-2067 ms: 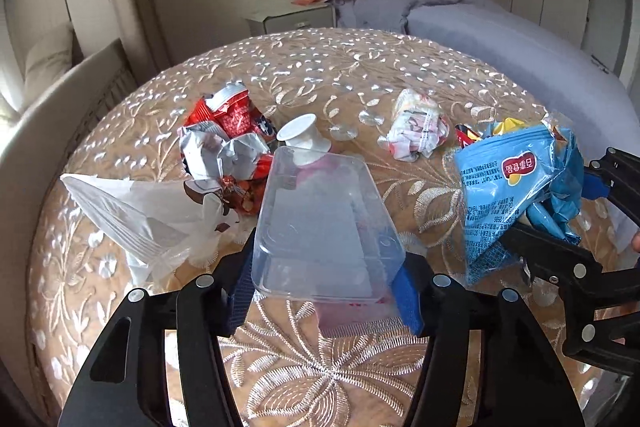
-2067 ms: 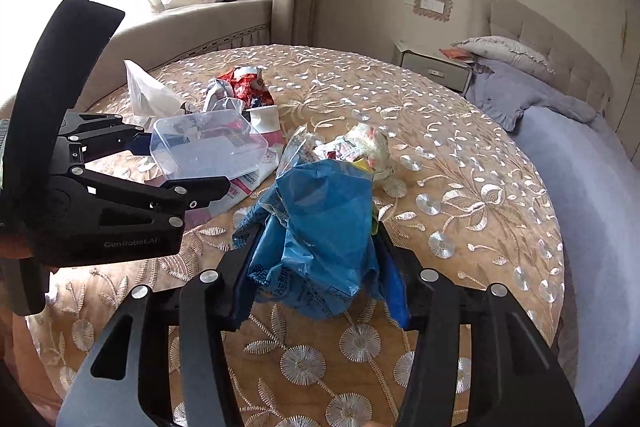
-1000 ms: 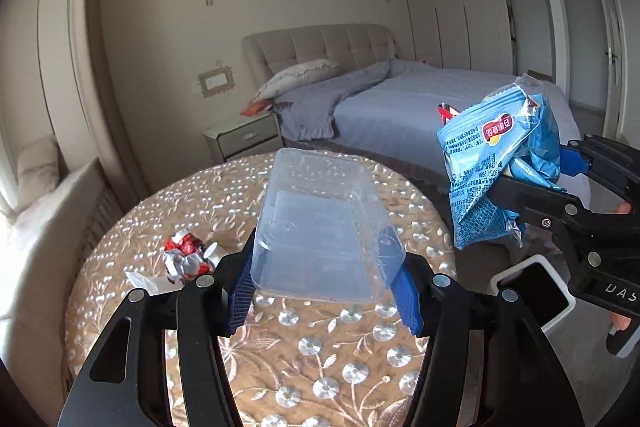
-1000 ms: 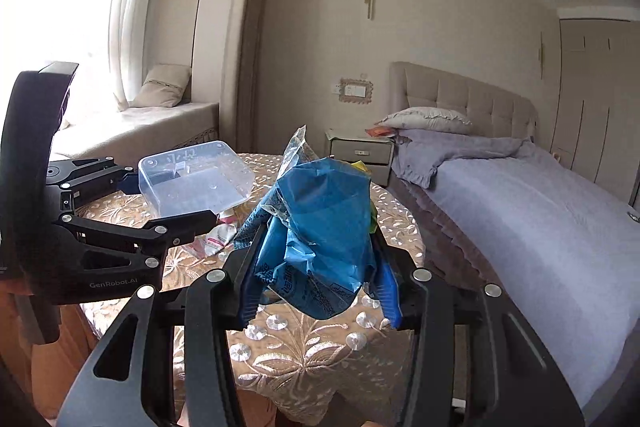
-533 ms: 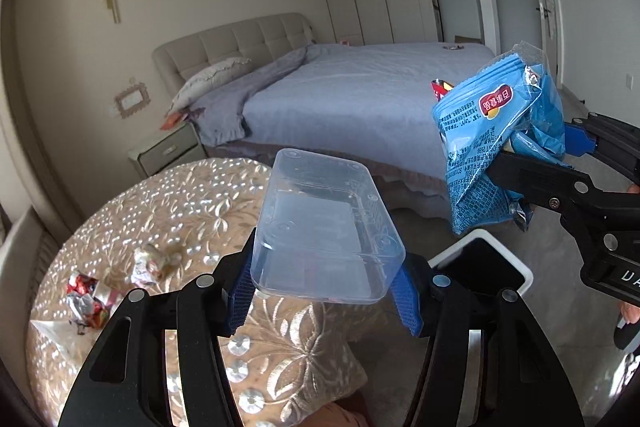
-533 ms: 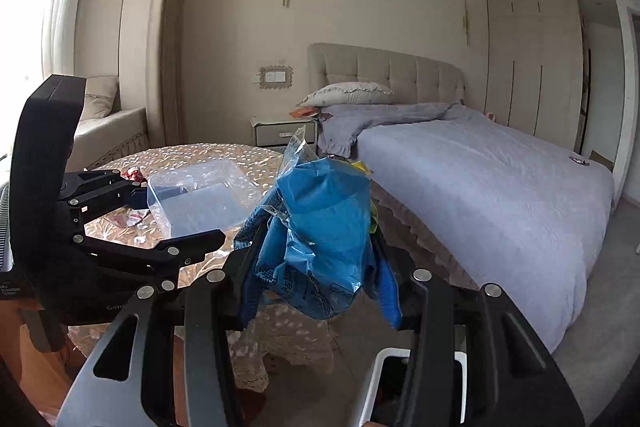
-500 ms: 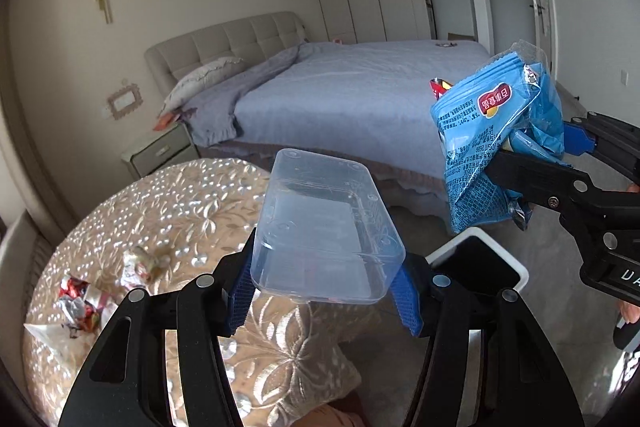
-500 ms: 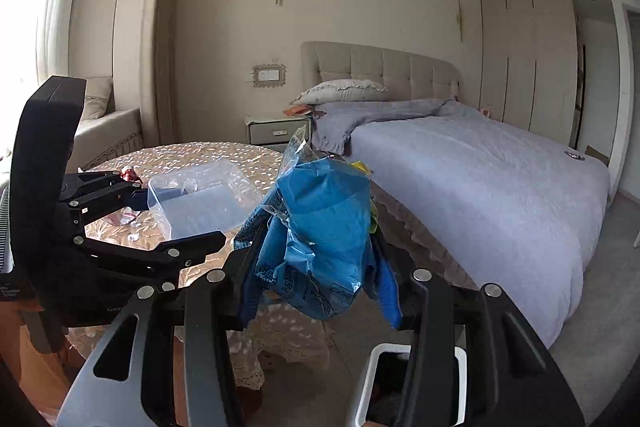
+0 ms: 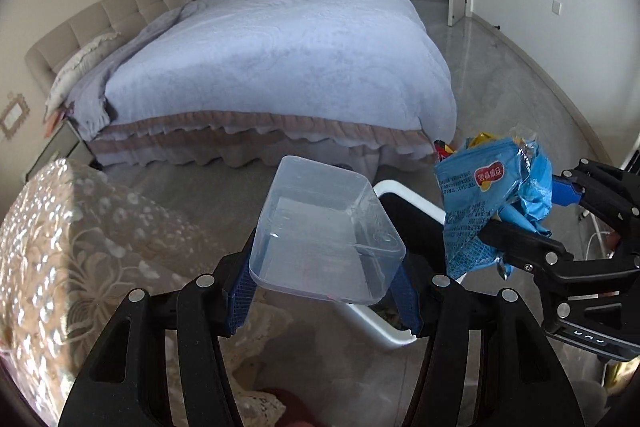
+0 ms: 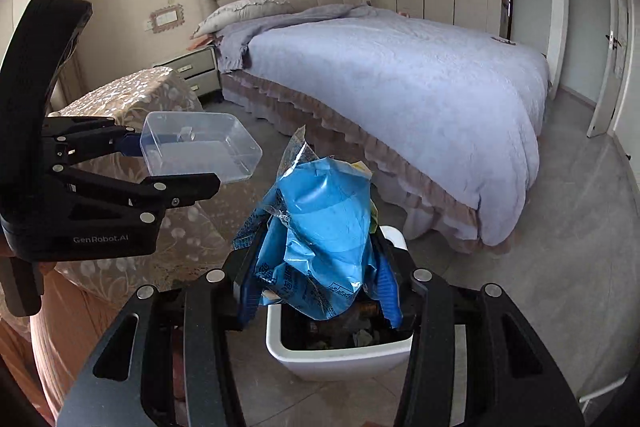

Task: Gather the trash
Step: 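Carry the clear box and blue snack bag to the white bin with both tools, then open both tools above the white bin to drop the box and bag, then move both open tools back over the remaining trash on the table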

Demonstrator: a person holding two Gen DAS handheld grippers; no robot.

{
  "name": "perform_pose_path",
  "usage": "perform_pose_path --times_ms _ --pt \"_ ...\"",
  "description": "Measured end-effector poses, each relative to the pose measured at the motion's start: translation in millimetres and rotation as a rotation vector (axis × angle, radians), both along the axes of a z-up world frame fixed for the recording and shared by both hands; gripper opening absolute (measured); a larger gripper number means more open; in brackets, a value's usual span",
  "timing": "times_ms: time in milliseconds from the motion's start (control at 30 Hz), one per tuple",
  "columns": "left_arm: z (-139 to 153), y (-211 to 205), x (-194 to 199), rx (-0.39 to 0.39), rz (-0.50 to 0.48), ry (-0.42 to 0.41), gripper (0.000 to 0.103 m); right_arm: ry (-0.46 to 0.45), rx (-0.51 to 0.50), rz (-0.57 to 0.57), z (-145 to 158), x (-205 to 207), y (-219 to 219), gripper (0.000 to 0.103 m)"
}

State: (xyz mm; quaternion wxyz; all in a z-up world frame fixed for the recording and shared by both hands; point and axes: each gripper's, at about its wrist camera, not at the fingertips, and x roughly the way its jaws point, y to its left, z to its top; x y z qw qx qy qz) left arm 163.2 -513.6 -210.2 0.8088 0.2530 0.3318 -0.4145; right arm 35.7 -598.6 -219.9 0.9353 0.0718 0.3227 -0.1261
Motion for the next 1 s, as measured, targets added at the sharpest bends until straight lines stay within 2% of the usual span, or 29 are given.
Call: perform_pose_path --times_ms 133,233,267,300,333,467,667,867,1000 --pt "-26.9 -33.1 15.6 0.027 -0.055 0.067 0.057 0.061 0.059 -0.034 -39.9 11.3 -22.8 0.049" --pt "-40.2 -46.9 30.0 0.020 -0.080 0.134 0.058 0.072 0.081 -0.056 -61.1 15.6 -33.6 0.060" --pt "-44.1 -50.0 34.0 0.015 -0.079 0.159 0.066 0.080 0.092 -0.056 -67.3 16.0 -36.3 0.082" --pt "-48.4 -53.0 37.4 0.023 -0.072 0.182 0.085 0.086 0.087 -0.067 -70.8 16.3 -36.1 0.099" --pt "-51.1 -54.2 39.2 0.023 -0.060 0.187 0.090 0.083 0.071 -0.081 -74.1 17.4 -36.5 0.099" --pt "-54.6 -53.1 31.3 0.035 -0.059 0.174 0.095 0.103 0.088 -0.085 -79.3 16.2 -40.2 0.099" --pt "-44.9 -48.2 31.8 0.021 -0.053 0.146 0.097 0.079 0.075 -0.086 -65.7 10.7 -39.3 0.099" --pt "-16.3 -33.3 23.2 -0.028 -0.050 0.095 0.098 0.032 0.037 -0.066 -39.2 4.0 -26.3 0.099" --pt "12.5 -13.8 15.2 -0.091 -0.027 0.051 0.098 -0.018 -0.001 -0.042 -13.1 -0.3 -10.4 0.099"
